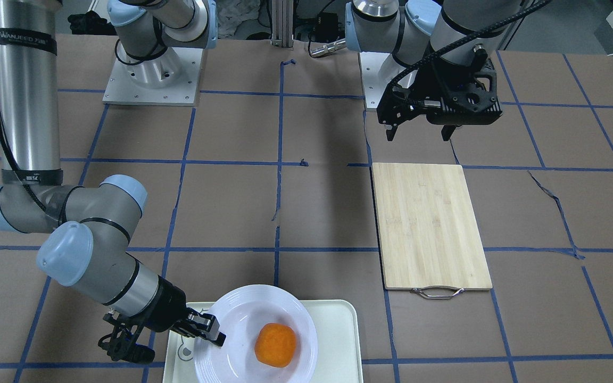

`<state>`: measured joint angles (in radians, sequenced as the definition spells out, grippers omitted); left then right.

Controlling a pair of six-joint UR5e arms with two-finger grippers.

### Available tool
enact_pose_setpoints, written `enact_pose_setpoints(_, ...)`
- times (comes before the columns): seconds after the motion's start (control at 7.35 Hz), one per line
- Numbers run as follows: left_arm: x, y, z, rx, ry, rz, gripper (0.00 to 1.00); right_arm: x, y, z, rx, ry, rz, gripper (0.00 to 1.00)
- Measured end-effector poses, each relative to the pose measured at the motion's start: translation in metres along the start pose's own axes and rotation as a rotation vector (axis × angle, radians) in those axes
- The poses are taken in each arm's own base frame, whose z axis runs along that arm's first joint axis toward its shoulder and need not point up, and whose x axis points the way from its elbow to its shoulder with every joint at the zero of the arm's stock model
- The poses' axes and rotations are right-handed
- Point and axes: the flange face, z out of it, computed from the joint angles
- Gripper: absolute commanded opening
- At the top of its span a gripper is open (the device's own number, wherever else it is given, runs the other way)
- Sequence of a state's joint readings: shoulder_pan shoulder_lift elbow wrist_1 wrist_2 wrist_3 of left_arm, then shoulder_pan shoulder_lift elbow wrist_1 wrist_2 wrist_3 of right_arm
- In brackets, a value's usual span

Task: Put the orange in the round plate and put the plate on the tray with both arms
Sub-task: 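Lift the plate with the right gripper and set it onto the bear tray, then open the right gripper and raise it off the plate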

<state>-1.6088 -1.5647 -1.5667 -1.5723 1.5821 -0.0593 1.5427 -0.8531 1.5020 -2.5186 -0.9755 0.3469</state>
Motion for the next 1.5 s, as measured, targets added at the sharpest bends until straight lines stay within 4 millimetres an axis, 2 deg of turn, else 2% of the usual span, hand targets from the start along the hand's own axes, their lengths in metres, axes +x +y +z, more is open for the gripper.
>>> enact_pose_setpoints(0.14, 0.0, 0.0, 0.0, -0.001, 0.0, 0.0, 1.0, 0.003, 0.0, 0.004, -0.004, 0.007, 0.001, 0.37)
enact_pose_setpoints(0.27, 0.0, 0.0, 0.0, -0.001, 0.0, 0.001, 1.0, 0.007, 0.001, 0.008, -0.009, 0.011, 0.003, 0.39)
enact_pose_setpoints(0.41, 0.0, 0.0, 0.0, -0.001, 0.0, 0.0, 1.0, 0.01, 0.0, 0.013, -0.014, 0.013, 0.007, 0.52)
enact_pose_setpoints(0.54, 0.0, 0.0, 0.0, -0.001, 0.001, 0.0, 1.0, 0.012, 0.0, 0.016, -0.017, 0.013, 0.008, 0.91)
enact_pose_setpoints(0.68, -0.001, 0.0, 0.0, 0.0, 0.0, 0.0, 1.0, 0.01, -0.001, 0.014, -0.013, 0.013, 0.005, 1.0)
enact_pose_setpoints(0.82, -0.001, 0.0, 0.0, 0.0, 0.0, 0.0, 1.0, 0.006, -0.003, 0.007, 0.0, 0.012, -0.005, 1.0)
enact_pose_setpoints(1.09, -0.001, 0.0, 0.0, 0.0, -0.001, 0.0, 1.0, -0.01, -0.017, -0.022, 0.055, 0.064, -0.076, 1.0)
enact_pose_setpoints(1.22, -0.001, 0.0, 0.0, 0.0, -0.001, 0.0, 1.0, -0.019, -0.029, -0.045, 0.049, 0.126, -0.118, 1.0)
enact_pose_setpoints(1.36, -0.001, 0.0, 0.0, 0.0, -0.001, -0.001, 1.0, -0.033, -0.043, -0.077, 0.021, 0.206, -0.154, 1.0)
enact_pose_setpoints(1.5, -0.001, 0.0, 0.0, 0.0, -0.001, -0.001, 1.0, -0.054, -0.052, -0.119, -0.014, 0.294, -0.188, 1.0)
